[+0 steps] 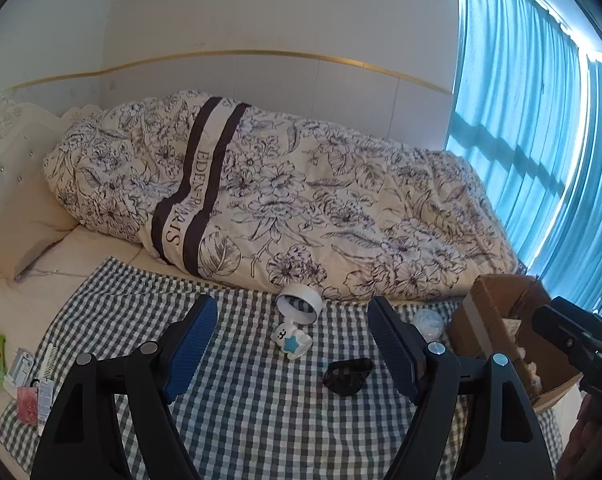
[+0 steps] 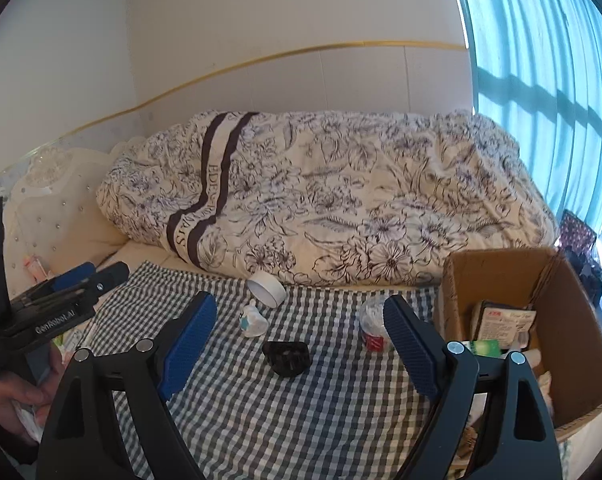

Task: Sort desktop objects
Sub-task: 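Move both grippers back over the remaining items on the sheet, then grasp the white star figure with the left gripper while the right gripper grasps the cotton-swab tub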

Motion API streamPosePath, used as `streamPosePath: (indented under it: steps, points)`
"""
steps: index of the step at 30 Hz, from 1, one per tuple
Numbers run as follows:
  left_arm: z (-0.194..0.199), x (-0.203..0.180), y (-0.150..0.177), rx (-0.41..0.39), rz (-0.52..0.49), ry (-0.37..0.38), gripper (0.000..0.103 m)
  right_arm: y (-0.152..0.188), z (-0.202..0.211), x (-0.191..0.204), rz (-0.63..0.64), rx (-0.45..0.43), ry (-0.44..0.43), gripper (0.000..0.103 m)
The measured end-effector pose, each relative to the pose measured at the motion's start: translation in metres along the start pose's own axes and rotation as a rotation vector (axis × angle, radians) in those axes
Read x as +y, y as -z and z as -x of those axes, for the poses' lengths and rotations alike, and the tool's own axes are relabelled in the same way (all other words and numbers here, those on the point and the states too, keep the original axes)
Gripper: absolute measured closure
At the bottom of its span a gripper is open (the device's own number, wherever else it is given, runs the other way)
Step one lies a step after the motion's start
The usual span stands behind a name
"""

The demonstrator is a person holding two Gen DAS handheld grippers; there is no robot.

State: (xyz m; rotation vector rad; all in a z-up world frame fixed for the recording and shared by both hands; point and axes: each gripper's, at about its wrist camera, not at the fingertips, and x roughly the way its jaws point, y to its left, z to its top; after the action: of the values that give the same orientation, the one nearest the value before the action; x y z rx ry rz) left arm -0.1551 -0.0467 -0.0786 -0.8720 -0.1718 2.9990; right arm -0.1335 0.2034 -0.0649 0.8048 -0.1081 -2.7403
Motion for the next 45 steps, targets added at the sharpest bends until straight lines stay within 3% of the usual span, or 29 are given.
streamPosePath:
  steps: [13,28,45]
  points:
    - [-0.088,0.012,0.030,0.139,-0.020,-0.007,0.022,0.019,-0.083,-0.010,0.009,0.089,0.007,0.016]
    - [-0.194,0.006,0.068,0.269,-0.079,0.034,0.022,0.056,-0.177,-0.041,0.010,0.203,0.120,0.016]
    - [-0.287,0.002,0.088,0.347,0.009,0.047,0.022,0.075,-0.239,-0.073,-0.001,0.239,0.197,0.013]
